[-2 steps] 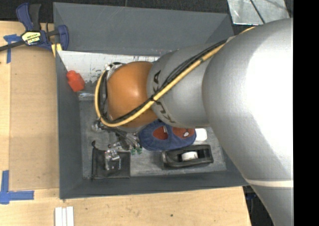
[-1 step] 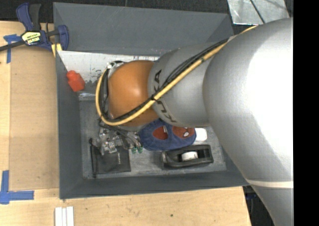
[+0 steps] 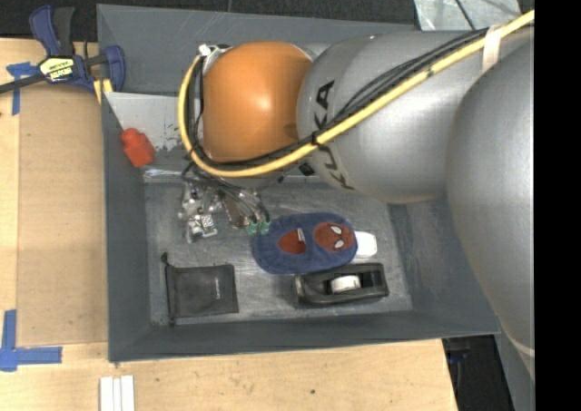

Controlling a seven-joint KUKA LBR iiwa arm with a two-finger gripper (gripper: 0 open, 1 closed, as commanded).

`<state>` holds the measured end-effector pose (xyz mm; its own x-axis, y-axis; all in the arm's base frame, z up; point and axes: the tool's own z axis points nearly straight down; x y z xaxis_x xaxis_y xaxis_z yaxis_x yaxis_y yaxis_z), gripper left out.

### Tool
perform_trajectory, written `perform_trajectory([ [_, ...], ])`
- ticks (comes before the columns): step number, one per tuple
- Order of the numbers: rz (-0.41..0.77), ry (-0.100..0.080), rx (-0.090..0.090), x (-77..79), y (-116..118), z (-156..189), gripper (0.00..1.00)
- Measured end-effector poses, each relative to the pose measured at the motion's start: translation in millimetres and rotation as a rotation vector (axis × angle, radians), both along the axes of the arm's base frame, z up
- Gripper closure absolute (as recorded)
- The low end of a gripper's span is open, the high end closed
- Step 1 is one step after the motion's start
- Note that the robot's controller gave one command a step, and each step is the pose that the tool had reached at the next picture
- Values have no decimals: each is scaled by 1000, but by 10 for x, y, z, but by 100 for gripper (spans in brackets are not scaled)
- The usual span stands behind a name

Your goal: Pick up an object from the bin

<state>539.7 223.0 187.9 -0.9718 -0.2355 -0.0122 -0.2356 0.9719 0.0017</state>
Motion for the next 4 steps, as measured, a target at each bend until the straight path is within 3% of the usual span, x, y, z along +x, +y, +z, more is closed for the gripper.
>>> perform_trajectory([
  [1,-2,10,-4,-23,-9,-51,0],
  [2,153,15,-6,80,114,-1058,0],
  [3,150,9,-4,99,115,-1020,100],
  [4,150,3,-3,116,-43,-470,100],
])
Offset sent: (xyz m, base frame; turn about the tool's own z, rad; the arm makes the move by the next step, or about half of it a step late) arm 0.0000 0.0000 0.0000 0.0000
